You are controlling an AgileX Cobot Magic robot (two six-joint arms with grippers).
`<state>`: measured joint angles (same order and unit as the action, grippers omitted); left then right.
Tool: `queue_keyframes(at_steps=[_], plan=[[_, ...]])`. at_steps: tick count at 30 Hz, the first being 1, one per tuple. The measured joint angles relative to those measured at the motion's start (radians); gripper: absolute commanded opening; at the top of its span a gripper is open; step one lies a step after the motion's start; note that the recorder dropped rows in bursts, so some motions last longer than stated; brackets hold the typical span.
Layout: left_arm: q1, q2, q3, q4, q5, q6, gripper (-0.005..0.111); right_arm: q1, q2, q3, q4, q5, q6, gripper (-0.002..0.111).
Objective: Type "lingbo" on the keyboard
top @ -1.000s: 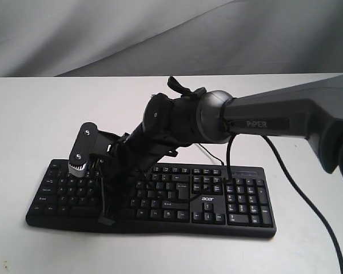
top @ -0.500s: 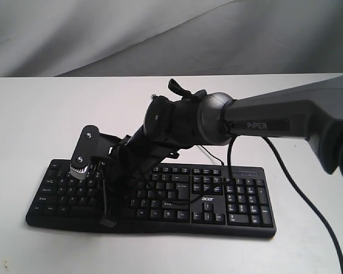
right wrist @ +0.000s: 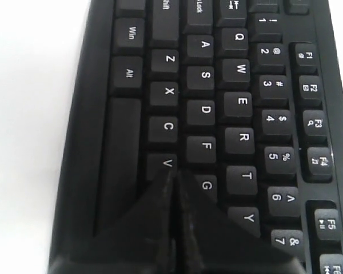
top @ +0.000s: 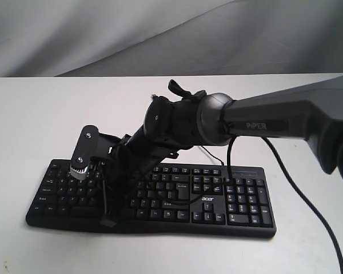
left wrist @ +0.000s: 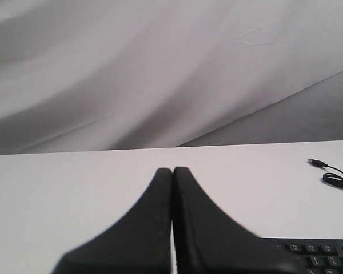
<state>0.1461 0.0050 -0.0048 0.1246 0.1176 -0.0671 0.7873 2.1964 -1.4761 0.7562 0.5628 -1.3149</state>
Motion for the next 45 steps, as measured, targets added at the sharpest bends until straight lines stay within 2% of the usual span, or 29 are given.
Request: queue_keyframes(at_steps=[11,19,31,45], plan=[[0.0,0.0,0.0,0.0,0.0,0.0,0.001,0.0,0.021,0.0,0.017,0.0,-0.004,0.0],[0.0,0.0,0.0,0.0,0.0,0.0,0.001,0.0,-0.058,0.003,-0.087,0.004,0.068,0.0],[0.0,0.0,0.0,0.0,0.0,0.0,0.001,-0.102,-0.078,0.074,-0.111,-0.007,0.111,0.0],[0.0,0.0,0.0,0.0,0.0,0.0,0.001,-0.106,-0.078,0.074,-0.116,0.035,0.111,0.0]])
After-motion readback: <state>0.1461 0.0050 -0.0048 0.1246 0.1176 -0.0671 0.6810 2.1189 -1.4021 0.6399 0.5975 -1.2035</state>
